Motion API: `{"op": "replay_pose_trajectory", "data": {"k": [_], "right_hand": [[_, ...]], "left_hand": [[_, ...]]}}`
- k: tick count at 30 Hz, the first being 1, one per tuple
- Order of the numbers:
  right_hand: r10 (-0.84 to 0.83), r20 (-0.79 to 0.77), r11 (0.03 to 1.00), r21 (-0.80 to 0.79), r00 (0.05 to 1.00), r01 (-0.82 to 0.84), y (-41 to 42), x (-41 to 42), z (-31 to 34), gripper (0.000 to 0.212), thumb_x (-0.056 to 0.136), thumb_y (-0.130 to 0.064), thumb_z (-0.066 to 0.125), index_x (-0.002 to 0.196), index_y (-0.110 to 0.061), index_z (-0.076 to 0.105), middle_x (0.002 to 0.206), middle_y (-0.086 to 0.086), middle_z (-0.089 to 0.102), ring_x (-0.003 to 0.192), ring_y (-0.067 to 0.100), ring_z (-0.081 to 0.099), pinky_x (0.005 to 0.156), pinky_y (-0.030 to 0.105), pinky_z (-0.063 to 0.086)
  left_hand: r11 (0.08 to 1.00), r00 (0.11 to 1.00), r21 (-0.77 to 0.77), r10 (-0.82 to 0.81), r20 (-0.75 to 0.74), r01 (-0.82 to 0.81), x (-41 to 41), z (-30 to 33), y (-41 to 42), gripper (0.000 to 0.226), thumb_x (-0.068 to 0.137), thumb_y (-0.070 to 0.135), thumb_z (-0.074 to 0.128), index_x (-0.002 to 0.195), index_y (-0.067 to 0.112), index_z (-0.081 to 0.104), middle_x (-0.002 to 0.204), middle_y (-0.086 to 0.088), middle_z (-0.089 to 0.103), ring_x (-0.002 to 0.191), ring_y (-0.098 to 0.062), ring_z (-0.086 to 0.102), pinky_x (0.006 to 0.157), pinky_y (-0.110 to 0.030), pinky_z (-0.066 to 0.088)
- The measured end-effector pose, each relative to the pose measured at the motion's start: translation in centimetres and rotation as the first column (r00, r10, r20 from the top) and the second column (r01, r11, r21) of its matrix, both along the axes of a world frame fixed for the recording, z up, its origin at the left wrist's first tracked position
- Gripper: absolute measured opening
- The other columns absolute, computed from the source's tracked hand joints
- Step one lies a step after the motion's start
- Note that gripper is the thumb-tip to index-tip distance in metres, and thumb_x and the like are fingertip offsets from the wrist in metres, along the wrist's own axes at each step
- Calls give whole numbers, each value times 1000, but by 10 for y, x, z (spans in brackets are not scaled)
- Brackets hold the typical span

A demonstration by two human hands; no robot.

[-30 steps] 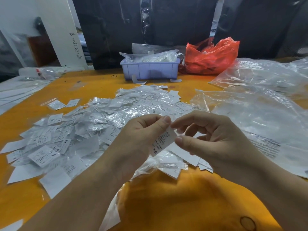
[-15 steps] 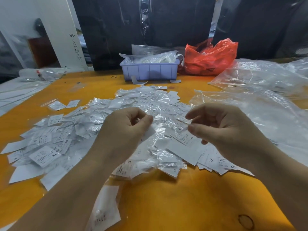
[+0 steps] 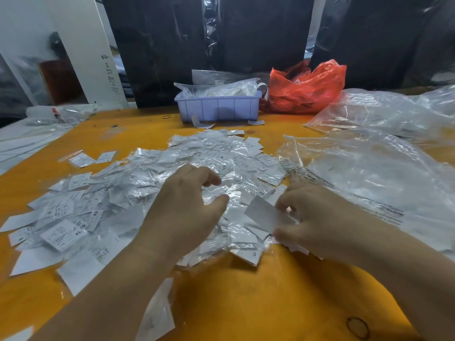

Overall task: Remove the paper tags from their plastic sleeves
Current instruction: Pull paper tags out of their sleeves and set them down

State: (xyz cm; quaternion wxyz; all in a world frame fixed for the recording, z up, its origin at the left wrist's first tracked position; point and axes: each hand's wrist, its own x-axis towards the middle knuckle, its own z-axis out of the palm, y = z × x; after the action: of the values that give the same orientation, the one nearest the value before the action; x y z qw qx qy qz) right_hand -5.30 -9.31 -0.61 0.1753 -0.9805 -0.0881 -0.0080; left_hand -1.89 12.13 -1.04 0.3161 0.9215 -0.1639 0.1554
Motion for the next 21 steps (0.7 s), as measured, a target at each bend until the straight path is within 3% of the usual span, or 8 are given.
{"op": "replay_pose_trajectory", "data": {"k": [2,6,9,11,14,17,20,21], "right_hand": [[0,60,999,33,998,-2,0,1,-1,12,84,-30,65,81,-18,65,84,-8,54,78,12,54,69,41,50],[-2,202,985,170,979,-33,1,0,2,19,87,-25,67,70,-27,60,70,-12,53,67,2,50,56,20,35],[-21,263,936,343,964,-74,3,-1,4,16,86,-20,70,72,-26,66,50,-10,50,49,4,47,46,15,32],[18,270,914,387,963,-126,5,-3,4,14,87,-22,70,74,-26,68,47,-10,49,42,7,44,43,18,31],[88,281,906,375,956,-194,8,-5,4,20,87,-26,69,69,-30,64,48,-6,48,43,9,41,44,21,31],[98,255,910,368,962,-190,5,-6,6,17,87,-24,69,74,-33,65,53,-5,55,47,10,49,45,21,36],[-2,284,944,318,959,-92,-3,-4,10,3,87,-22,69,87,-23,72,65,-8,63,59,11,59,54,27,50],[-55,305,965,262,951,-28,-8,-3,11,9,87,-24,69,94,-21,73,73,-9,64,66,9,59,61,29,52]], "left_hand": [[999,999,-19,-33,-31,33,-2,-1,-2,18,85,40,68,101,37,60,98,21,54,90,6,51,66,-9,33],[988,992,-109,-117,-46,112,-5,0,-5,9,84,45,65,90,39,63,87,20,61,86,6,54,62,-7,41],[926,950,-299,-280,-136,230,-9,3,-8,26,85,61,55,86,38,65,74,10,66,66,-7,60,57,-19,47],[866,887,-395,-411,-210,308,-12,6,-11,32,85,68,49,89,41,65,70,7,67,58,-8,57,53,-20,43],[828,844,-412,-493,-211,380,-17,7,-14,20,85,56,55,89,41,67,69,7,67,61,-4,59,55,-17,44],[862,886,-367,-431,-170,349,-18,6,-15,14,85,40,56,87,34,68,74,3,67,69,-19,61,60,-34,48],[859,893,-397,-416,-171,324,-18,6,-13,16,85,41,55,87,33,69,78,1,68,75,-26,62,65,-41,50],[857,892,-403,-416,-177,320,-18,6,-13,19,85,44,54,87,33,69,79,0,68,77,-27,62,66,-45,51]]}}
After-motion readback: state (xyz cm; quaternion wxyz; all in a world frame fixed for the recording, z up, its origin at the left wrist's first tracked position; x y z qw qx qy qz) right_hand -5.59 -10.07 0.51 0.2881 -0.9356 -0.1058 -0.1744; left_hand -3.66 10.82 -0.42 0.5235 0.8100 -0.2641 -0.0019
